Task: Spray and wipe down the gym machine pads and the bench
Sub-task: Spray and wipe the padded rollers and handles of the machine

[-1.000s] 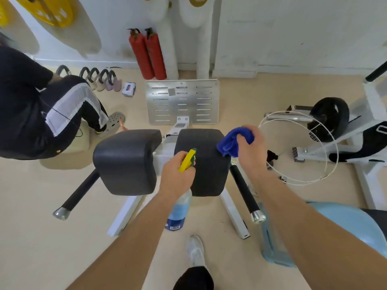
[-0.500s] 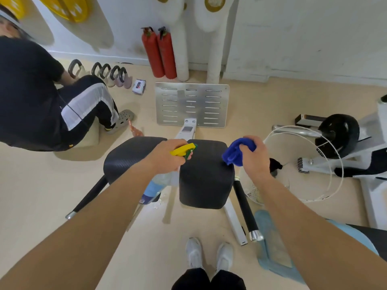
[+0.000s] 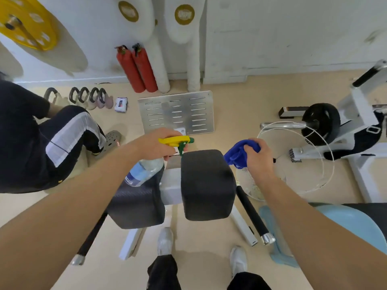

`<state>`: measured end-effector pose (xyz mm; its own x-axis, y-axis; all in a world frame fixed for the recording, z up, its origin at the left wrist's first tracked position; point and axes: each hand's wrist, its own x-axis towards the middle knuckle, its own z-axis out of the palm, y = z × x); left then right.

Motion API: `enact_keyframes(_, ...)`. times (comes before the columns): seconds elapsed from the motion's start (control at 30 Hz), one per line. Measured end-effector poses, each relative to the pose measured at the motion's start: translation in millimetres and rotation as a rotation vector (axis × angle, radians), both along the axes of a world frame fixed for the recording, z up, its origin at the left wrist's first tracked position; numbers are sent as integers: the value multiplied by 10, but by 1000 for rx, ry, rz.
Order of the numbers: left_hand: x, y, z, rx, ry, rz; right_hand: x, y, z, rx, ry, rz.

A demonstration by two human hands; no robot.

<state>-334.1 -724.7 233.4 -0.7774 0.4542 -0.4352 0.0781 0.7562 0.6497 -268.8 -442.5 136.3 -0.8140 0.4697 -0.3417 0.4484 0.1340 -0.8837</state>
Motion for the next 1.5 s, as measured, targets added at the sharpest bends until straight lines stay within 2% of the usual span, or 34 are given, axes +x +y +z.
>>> enact_keyframes(0.13, -416, -147, -163, -93, 26, -245, -41, -275, -65, 34, -32, -74)
enact_keyframes(0.23, -657, -235, -343, -231, 63, -454, -70, -481, -83, 32, -33, -122)
enact_keyframes(0.37, -854, -236, -631, -305, 75, -690, -27, -718, -119, 72, 36, -309)
enact_keyframes(0.57, -933, -92, -959, -320, 50, -835, 92, -816, -17, 204, 90, -639)
enact_keyframes(0.8, -914, 61, -1246, -320, 100, -896, 222, -844, 16, 124, 106, -665)
enact_keyframes(0.9, -939, 76, -1326, -362, 154, -922, 242, -874, -25, 136, 96, -560)
enact_keyframes(1.0, -984, 32, -1323, -297, 127, -880, 300, -915, -95, 227, 17, -310)
enact_keyframes(1.13, -1016, -71, -1250, -217, -1, -852, 308, -1135, -433, 676, -280, 448)
enact_keyframes(1.23, -1086, -206, -1247, -140, -60, -743, 132, -1428, -661, 809, -252, 818)
enact_keyframes(1.3, -1157, -302, -1275, -75, -86, -630, -192, -1435, -774, 809, -268, 1003)
enact_keyframes(1.37, -1207, -393, -1339, -34, -90, -542, -615, -1289, -945, 806, -380, 1085)
enact_keyframes(1.43, -1245, -464, -1463, -35, -65, -466, -965, -1126, -1149, 815, -508, 1048)
enact_keyframes(1.5, -1258, -509, -1562, -43, -28, -449, -1025, -1104, -1243, 780, -518, 1008)
